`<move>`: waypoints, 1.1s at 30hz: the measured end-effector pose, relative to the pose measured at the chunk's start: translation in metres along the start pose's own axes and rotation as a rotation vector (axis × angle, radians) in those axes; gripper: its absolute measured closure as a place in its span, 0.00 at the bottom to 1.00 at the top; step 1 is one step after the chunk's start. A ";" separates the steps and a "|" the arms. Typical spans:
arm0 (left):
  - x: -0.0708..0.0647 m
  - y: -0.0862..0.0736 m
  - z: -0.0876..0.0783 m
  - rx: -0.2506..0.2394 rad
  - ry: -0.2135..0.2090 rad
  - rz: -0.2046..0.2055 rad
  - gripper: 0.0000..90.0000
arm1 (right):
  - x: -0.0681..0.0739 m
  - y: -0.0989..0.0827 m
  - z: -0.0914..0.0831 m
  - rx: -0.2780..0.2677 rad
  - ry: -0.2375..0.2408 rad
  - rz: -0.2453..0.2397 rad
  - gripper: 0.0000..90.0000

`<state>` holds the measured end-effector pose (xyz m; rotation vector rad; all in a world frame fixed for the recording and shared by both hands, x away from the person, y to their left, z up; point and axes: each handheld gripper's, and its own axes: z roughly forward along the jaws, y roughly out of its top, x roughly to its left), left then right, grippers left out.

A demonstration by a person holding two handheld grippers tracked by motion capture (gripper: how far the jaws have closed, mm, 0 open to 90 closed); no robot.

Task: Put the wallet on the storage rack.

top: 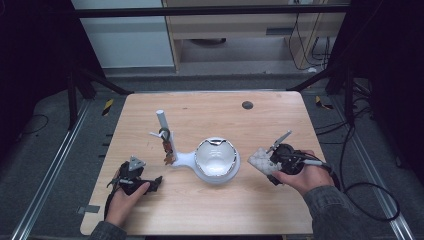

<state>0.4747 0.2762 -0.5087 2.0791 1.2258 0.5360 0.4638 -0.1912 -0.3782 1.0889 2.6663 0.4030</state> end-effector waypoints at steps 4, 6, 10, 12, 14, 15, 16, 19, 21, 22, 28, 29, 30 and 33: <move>0.000 0.000 0.000 -0.002 0.001 -0.002 0.00 | 0.005 0.012 -0.013 -0.013 -0.010 -0.027 0.35; 0.000 0.000 0.000 -0.002 0.000 -0.001 0.00 | 0.011 0.021 -0.021 -0.015 -0.016 -0.052 0.35; 0.000 0.000 0.000 -0.002 0.000 -0.001 0.00 | 0.016 0.030 -0.028 -0.008 -0.022 -0.083 0.35; 0.000 0.000 0.000 -0.002 0.000 -0.001 0.00 | 0.017 0.032 -0.029 -0.007 -0.024 -0.084 0.35; 0.000 0.000 0.000 -0.002 -0.001 -0.001 0.00 | 0.020 0.038 -0.031 -0.009 -0.025 -0.105 0.35; 0.000 0.000 0.000 -0.002 0.000 -0.001 0.00 | 0.020 0.040 -0.031 -0.010 -0.024 -0.109 0.35; 0.000 0.000 0.000 -0.002 0.000 -0.001 0.00 | 0.021 0.041 -0.031 -0.010 -0.025 -0.113 0.35; 0.000 0.000 0.000 -0.002 0.000 -0.001 0.00 | 0.023 0.045 -0.031 -0.009 -0.020 -0.121 0.35; 0.000 0.000 0.000 -0.002 -0.001 -0.001 0.00 | 0.026 0.049 -0.029 -0.003 -0.017 -0.127 0.35; 0.000 0.000 0.000 -0.002 -0.001 -0.001 0.00 | 0.026 0.050 -0.029 -0.002 -0.016 -0.128 0.35; 0.000 0.000 0.000 0.002 -0.003 0.000 0.00 | 0.031 0.060 -0.029 -0.002 -0.016 -0.145 0.35; 0.000 0.000 0.000 0.002 -0.003 0.000 0.00 | 0.032 0.061 -0.029 -0.001 -0.014 -0.146 0.35; 0.000 0.000 0.000 0.001 -0.002 0.000 0.00 | 0.032 0.063 -0.029 -0.003 -0.013 -0.150 0.35; 0.000 0.000 0.000 0.000 -0.001 -0.001 0.00 | 0.034 0.066 -0.029 -0.003 -0.012 -0.156 0.35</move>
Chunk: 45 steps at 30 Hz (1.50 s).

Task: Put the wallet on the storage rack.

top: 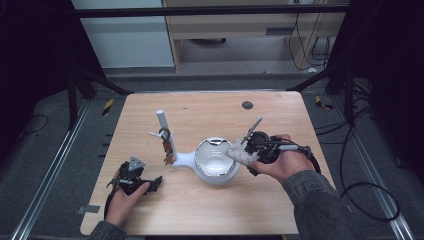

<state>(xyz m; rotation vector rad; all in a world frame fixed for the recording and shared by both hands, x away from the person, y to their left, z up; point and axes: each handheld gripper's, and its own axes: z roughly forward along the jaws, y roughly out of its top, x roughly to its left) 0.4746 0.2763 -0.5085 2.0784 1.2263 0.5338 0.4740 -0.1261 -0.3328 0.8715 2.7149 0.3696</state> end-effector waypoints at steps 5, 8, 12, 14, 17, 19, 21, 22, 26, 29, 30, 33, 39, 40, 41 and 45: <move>0.000 0.000 0.000 0.000 0.000 0.000 0.00 | 0.003 0.004 0.001 0.002 0.007 -0.011 0.35; 0.000 0.000 0.000 0.000 0.000 0.000 0.00 | 0.005 0.006 0.002 0.005 0.010 -0.014 0.35; 0.000 0.000 0.000 0.000 0.000 0.000 0.00 | 0.006 0.008 0.002 0.003 0.014 -0.018 0.35; 0.000 0.000 0.000 0.000 0.000 0.000 0.00 | 0.007 0.010 0.002 0.003 0.016 -0.024 0.35; 0.000 0.000 0.000 0.000 0.000 0.000 0.00 | 0.008 0.012 0.003 0.004 0.016 -0.024 0.35; 0.000 0.000 0.000 0.000 0.000 0.000 0.00 | 0.010 0.015 0.004 0.004 0.020 -0.027 0.35; 0.000 0.000 0.000 0.000 0.000 0.000 0.00 | 0.011 0.017 0.005 0.008 0.023 -0.034 0.35; 0.000 0.000 0.000 0.000 0.000 0.000 0.00 | 0.012 0.018 0.006 0.009 0.025 -0.035 0.35; 0.000 0.000 0.000 0.000 0.000 0.000 0.00 | 0.014 0.022 0.009 0.020 0.032 -0.042 0.35; 0.000 0.000 0.000 -0.002 0.000 -0.002 0.00 | 0.017 0.026 0.013 0.031 0.038 -0.050 0.35; 0.000 0.000 0.000 0.000 0.000 0.001 0.00 | 0.018 0.028 0.015 0.035 0.040 -0.057 0.35; 0.000 0.000 0.000 -0.002 -0.001 -0.002 0.00 | 0.021 0.033 0.019 0.048 0.046 -0.067 0.35; 0.000 0.000 0.000 -0.003 0.000 -0.002 0.00 | 0.027 0.040 0.028 0.069 0.060 -0.082 0.35; 0.000 0.000 0.000 -0.002 -0.001 -0.001 0.00 | 0.028 0.041 0.029 0.071 0.064 -0.087 0.35; 0.000 0.000 0.000 -0.002 -0.001 -0.001 0.00 | 0.028 0.042 0.030 0.074 0.064 -0.087 0.35; 0.000 0.000 0.000 -0.002 -0.002 -0.001 0.00 | 0.030 0.046 0.035 0.086 0.072 -0.093 0.35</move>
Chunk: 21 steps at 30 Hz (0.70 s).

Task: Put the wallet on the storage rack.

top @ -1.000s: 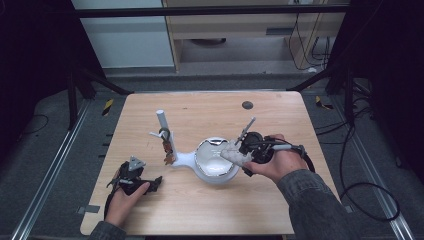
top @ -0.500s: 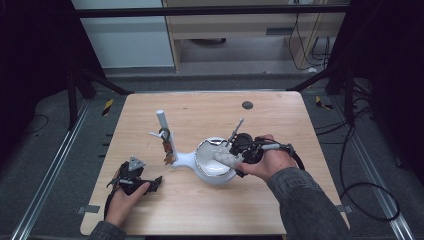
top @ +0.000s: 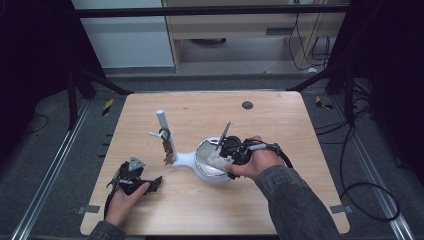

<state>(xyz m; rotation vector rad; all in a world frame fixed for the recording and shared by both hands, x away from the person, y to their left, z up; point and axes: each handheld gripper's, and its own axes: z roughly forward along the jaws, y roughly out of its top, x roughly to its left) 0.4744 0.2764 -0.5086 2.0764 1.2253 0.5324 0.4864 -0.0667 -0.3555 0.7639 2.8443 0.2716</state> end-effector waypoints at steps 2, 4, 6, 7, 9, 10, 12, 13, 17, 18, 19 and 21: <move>0.000 0.000 0.000 0.000 0.000 0.001 0.00 | 0.000 0.001 0.002 0.005 0.001 -0.012 0.35; 0.000 0.000 0.000 0.000 0.000 0.001 0.00 | 0.001 0.005 0.005 0.013 0.006 -0.014 0.35; 0.000 0.000 0.000 0.000 -0.001 0.001 0.00 | 0.001 0.006 0.006 0.015 0.010 -0.014 0.35; 0.000 0.000 0.000 0.000 -0.001 0.000 0.00 | 0.001 0.008 0.007 0.021 0.009 -0.015 0.35; 0.000 0.000 0.000 0.000 -0.001 0.001 0.00 | 0.000 0.010 0.007 0.029 0.009 -0.014 0.35; 0.000 0.000 0.000 0.000 -0.001 0.001 0.00 | 0.000 0.011 0.007 0.028 0.009 -0.016 0.35; 0.000 0.000 0.000 0.000 -0.001 0.001 0.00 | -0.002 0.013 0.008 0.038 0.006 -0.019 0.35; 0.000 0.000 0.000 0.000 -0.001 0.001 0.00 | -0.002 0.014 0.009 0.037 0.009 -0.015 0.35; 0.000 0.000 0.000 0.000 -0.001 0.001 0.00 | -0.005 0.018 0.011 0.048 0.013 -0.010 0.35; 0.000 0.000 0.000 0.001 -0.002 0.003 0.00 | -0.005 0.018 0.012 0.050 0.014 -0.008 0.35; 0.000 0.000 0.000 0.000 -0.001 0.001 0.00 | -0.006 0.019 0.013 0.052 0.015 -0.007 0.35; 0.000 0.000 0.000 0.001 -0.002 0.003 0.00 | -0.007 0.020 0.013 0.057 0.016 -0.007 0.35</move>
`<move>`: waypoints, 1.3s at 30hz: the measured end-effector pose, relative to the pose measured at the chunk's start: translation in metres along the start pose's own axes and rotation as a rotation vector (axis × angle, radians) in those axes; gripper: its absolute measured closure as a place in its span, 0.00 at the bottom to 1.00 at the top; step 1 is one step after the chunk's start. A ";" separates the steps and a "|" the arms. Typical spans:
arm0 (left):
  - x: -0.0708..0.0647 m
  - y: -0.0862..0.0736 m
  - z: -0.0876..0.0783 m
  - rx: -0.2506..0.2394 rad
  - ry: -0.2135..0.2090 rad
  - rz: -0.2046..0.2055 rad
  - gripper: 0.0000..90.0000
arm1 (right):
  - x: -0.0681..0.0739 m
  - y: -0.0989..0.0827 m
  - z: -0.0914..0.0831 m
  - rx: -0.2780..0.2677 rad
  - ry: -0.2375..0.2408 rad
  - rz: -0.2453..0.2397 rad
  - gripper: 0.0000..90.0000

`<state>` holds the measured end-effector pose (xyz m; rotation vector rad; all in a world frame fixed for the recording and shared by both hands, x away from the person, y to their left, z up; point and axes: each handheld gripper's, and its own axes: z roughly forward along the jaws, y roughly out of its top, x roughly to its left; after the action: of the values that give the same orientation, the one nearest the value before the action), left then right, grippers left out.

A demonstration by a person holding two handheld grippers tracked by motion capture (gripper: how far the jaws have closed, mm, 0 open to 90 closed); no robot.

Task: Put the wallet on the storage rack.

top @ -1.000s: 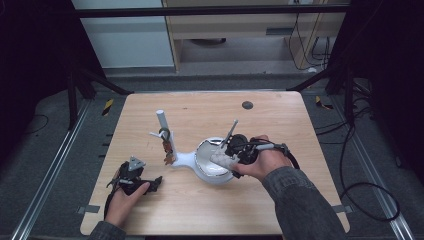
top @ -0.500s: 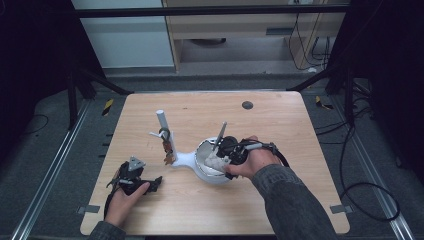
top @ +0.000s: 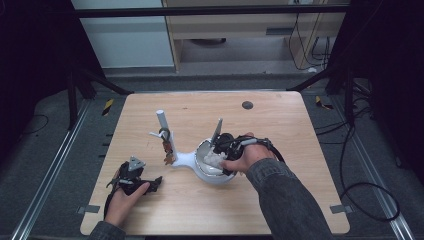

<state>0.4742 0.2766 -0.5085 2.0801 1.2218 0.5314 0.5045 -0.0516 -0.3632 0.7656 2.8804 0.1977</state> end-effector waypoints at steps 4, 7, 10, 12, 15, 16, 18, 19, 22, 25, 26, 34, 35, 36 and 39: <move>0.000 0.000 0.000 0.000 0.000 0.000 0.00 | -0.003 0.002 0.002 -0.002 0.003 0.004 0.35; 0.000 0.000 0.000 -0.002 0.000 -0.002 0.00 | -0.004 0.004 0.003 -0.008 0.006 0.003 0.35; 0.000 0.000 0.000 0.000 0.000 0.000 0.00 | -0.003 0.006 0.003 -0.001 0.003 0.003 0.35; 0.000 0.000 0.000 0.000 0.000 0.000 0.00 | -0.003 0.008 0.004 0.002 0.004 0.000 0.35; 0.000 0.000 0.000 0.000 0.000 0.000 0.00 | -0.004 0.009 0.005 0.001 0.004 -0.006 0.35; 0.000 0.000 0.000 -0.002 0.000 -0.002 0.00 | -0.004 0.010 0.005 0.005 0.003 -0.005 0.35; 0.000 0.000 0.000 0.000 0.000 0.000 0.00 | -0.004 0.011 0.005 0.003 0.002 -0.005 0.35; 0.000 0.000 0.000 0.000 -0.001 0.000 0.00 | -0.004 0.011 0.006 0.000 0.003 -0.005 0.35; 0.000 0.000 0.000 -0.002 0.000 -0.001 0.00 | -0.003 0.013 0.006 0.005 -0.001 -0.010 0.35; 0.000 0.000 0.000 0.000 -0.001 0.001 0.00 | -0.004 0.014 0.006 0.006 -0.003 -0.012 0.35; 0.000 0.000 0.000 0.000 -0.002 0.001 0.00 | -0.004 0.014 0.006 0.004 -0.004 -0.011 0.35; 0.000 0.000 0.000 0.000 -0.002 0.002 0.00 | -0.005 0.015 0.007 -0.003 -0.009 -0.013 0.35; 0.000 0.000 0.000 0.000 -0.002 0.002 0.00 | -0.005 0.016 0.008 -0.009 -0.008 -0.010 0.35; 0.000 0.000 0.000 0.000 -0.002 0.002 0.00 | -0.005 0.016 0.008 -0.011 -0.009 -0.009 0.35; 0.000 0.000 0.000 0.000 -0.003 0.002 0.00 | -0.004 0.018 0.009 -0.012 -0.009 -0.013 0.35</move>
<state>0.4742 0.2768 -0.5086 2.0817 1.2178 0.5297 0.5184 -0.0378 -0.3684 0.7436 2.8720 0.2096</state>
